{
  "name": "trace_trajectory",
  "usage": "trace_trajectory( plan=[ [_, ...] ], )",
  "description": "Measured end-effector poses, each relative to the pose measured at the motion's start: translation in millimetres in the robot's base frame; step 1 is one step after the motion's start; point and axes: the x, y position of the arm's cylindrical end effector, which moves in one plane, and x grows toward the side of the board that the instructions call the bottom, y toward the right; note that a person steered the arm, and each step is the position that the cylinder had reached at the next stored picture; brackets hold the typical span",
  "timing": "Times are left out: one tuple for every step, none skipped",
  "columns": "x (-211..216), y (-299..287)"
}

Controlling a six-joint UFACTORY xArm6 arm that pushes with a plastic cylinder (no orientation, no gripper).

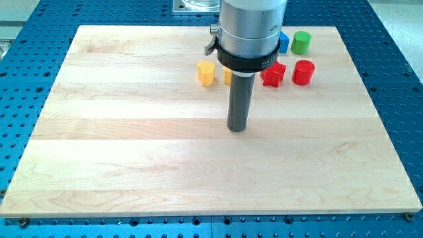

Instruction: Move your arm towards the green circle

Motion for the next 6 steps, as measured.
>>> trace_trajectory(
  plan=[
    [1, 0],
    [8, 0],
    [-31, 0],
    [-41, 61],
    [-42, 153],
    [-104, 200]
  ],
)
